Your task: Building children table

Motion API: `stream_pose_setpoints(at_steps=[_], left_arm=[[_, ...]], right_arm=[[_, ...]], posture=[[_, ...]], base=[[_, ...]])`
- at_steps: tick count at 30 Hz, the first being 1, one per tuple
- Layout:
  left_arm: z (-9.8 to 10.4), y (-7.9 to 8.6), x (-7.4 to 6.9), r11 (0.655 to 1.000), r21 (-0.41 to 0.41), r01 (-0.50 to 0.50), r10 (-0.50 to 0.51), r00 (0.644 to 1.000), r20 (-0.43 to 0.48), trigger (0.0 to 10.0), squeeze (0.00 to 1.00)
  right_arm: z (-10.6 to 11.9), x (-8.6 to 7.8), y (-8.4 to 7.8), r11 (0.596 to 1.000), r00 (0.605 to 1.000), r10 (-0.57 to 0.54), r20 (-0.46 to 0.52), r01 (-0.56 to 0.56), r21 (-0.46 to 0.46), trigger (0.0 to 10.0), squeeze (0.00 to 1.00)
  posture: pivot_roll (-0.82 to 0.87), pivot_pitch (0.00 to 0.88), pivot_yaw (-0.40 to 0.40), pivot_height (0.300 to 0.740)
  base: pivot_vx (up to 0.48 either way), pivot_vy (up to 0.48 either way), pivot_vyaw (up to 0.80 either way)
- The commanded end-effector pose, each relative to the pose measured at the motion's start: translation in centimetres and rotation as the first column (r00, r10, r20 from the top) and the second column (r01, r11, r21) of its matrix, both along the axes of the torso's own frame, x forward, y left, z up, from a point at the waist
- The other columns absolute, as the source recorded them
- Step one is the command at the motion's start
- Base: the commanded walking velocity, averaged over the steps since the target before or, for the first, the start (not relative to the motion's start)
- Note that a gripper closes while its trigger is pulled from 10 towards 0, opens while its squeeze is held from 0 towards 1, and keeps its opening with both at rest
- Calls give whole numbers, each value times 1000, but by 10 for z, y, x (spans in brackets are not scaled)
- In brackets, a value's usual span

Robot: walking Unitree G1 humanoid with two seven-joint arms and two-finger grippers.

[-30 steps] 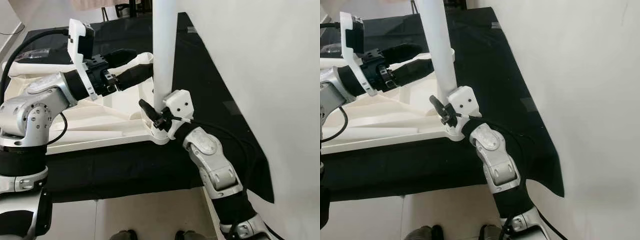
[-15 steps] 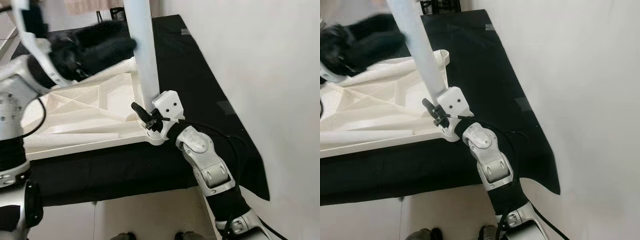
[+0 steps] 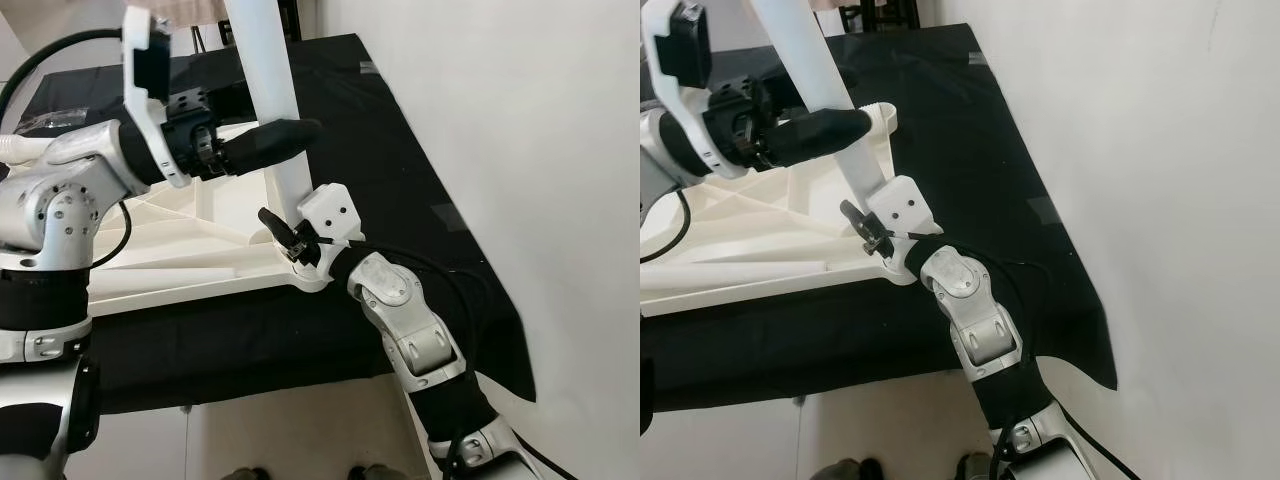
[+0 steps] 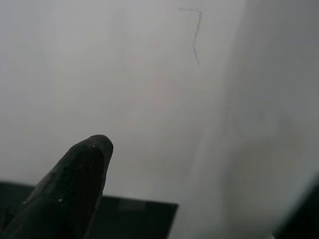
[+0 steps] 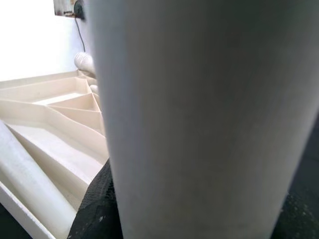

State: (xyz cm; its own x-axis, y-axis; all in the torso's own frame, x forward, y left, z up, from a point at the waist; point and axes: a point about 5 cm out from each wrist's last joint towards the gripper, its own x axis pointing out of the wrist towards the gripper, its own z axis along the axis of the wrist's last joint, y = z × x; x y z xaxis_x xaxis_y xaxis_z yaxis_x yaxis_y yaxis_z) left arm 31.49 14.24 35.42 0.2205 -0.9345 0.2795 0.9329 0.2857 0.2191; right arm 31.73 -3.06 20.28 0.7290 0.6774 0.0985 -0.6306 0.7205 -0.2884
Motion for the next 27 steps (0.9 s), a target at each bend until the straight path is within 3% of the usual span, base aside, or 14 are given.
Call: stream_pose_setpoints(at_steps=[1, 3, 4, 5, 6, 21, 22, 26, 27], left_arm=[[0, -9, 8, 999, 19, -34, 34, 999, 18, 10000, 0], [4, -14, 16, 996, -18, -87, 88, 996, 29, 10000, 0], [7, -15, 19, 993, -39, -108, 109, 994, 26, 4902, 0], [9, -17, 21, 990, -60, -128, 129, 991, 20, 4902, 0], [10, -17, 21, 988, -75, -135, 137, 990, 18, 0, 0], [8, -19, 27, 977, -141, -159, 160, 987, -5, 0, 0], [9, -20, 26, 979, -147, -145, 146, 989, -5, 0, 0], [9, -24, 24, 983, -147, -114, 116, 993, 1, 0, 0], [13, -30, 17, 993, -121, -5, 8, 1000, 28, 0, 0]], right_arm=[[-31, -7, 19, 995, 985, 78, -151, -86, -52, 10000, 0], [-30, -7, 20, 995, 985, 78, -152, -87, -55, 10000, 0], [-29, -7, 20, 995, 985, 78, -152, -87, -56, 10000, 0], [-29, -7, 20, 995, 985, 78, -152, -87, -56, 10000, 0], [-29, -6, 20, 995, 985, 77, -154, -86, -55, 10000, 0], [-25, 10, 6, 998, 982, 4, -191, -15, -55, 10000, 0], [-21, 13, 3, 999, 980, 31, -197, -39, -35, 10000, 1000], [-14, 16, -2, 996, 978, 83, -193, -86, -2, 10000, 1000], [-2, 18, -9, 976, 967, 212, -141, -217, -23, 10000, 1000]], posture=[[47, 135, 28, 740], [44, 135, 28, 740], [43, 135, 26, 740], [43, 135, 26, 740], [43, 135, 26, 740], [47, 138, 9, 740], [48, 138, 5, 740], [47, 139, 3, 740], [47, 136, -2, 740]], base=[[0, 0, 0], [0, 0, 0], [0, 0, 0], [0, 0, 0], [0, 0, 0], [0, 0, 0], [0, 0, 0], [0, 0, 0], [0, 0, 0]])
